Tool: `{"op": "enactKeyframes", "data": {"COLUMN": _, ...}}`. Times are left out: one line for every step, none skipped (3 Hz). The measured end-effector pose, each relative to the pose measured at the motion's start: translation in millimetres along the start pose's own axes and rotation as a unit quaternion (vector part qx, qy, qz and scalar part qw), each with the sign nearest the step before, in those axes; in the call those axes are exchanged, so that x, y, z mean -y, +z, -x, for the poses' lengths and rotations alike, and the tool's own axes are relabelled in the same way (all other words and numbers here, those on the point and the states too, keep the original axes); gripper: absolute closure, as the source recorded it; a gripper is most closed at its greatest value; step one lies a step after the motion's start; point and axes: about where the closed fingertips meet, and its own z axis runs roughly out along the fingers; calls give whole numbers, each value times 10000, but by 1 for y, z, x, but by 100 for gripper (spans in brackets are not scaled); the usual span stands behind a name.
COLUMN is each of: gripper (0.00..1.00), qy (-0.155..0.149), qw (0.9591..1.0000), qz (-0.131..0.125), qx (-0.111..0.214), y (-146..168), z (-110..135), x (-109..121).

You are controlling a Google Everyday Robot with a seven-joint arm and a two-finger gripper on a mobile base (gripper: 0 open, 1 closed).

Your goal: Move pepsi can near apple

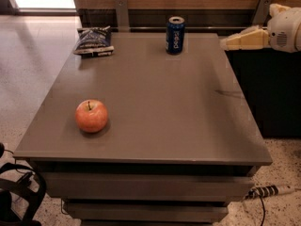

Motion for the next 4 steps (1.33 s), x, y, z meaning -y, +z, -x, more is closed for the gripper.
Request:
{"op": "enactKeyframes", "data": {"gripper": 0, "qy": 214, "qw": 9994, "qz": 114, "qx": 260, "y": 48, "z": 4, "x": 3}}
{"op": "enactKeyframes", "data": {"gripper": 0, "qy": 353, "qw": 9982, "qz": 122, "qx": 466, "y": 95, "z": 2, "x": 5}}
{"op": "enactKeyframes", "data": {"gripper": 0, "qy": 378, "qw": 9970, "qz": 359, "qx": 564, "y": 157, "z": -12, "x": 1}}
{"op": "enactKeyframes", "data": {"gripper": 0, "qy": 380, "qw": 9959, "qz": 602, "qx": 565, "y": 191, "z": -21, "x": -6}}
